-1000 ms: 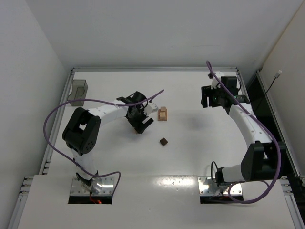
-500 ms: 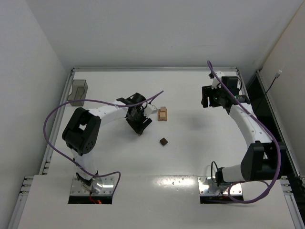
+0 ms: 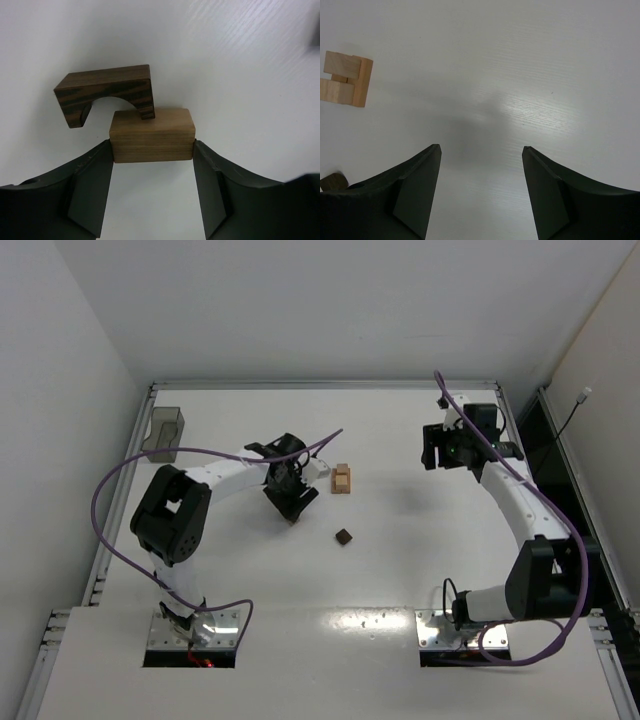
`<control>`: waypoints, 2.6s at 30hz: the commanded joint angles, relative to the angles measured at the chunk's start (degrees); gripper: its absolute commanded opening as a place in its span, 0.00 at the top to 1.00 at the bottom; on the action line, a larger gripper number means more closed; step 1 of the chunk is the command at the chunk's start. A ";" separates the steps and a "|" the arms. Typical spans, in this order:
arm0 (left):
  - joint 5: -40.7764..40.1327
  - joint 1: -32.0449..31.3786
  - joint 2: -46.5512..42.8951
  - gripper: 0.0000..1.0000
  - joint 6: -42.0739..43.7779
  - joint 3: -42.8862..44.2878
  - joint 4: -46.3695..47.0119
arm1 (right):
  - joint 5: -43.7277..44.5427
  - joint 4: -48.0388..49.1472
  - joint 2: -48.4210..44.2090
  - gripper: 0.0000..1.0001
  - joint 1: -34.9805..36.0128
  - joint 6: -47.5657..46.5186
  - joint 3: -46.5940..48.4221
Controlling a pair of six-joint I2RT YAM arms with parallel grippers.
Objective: Build the wood block tower
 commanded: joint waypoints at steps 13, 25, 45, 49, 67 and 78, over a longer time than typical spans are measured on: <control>16.91 -2.24 -4.98 1.00 22.69 28.94 -17.65 | -3.89 2.48 -2.51 0.37 -0.25 0.81 -2.13; 16.38 -1.71 18.66 1.00 39.73 56.30 -36.90 | -3.89 3.00 -1.98 0.37 -0.25 0.81 -1.61; 16.30 -1.19 28.06 1.00 40.35 63.15 -36.90 | -3.36 4.06 -1.46 0.37 -0.25 1.34 -3.28; 15.68 -1.71 29.30 1.00 39.83 63.77 -35.77 | -3.36 4.06 -1.98 0.37 -0.78 1.34 -3.28; 16.38 -3.30 30.36 1.00 36.22 64.82 -31.19 | -4.42 4.59 -1.98 0.37 -2.36 2.39 -4.33; 16.38 -4.35 30.88 1.00 35.08 65.35 -28.91 | -4.42 4.59 -1.98 0.37 -2.36 2.39 -4.33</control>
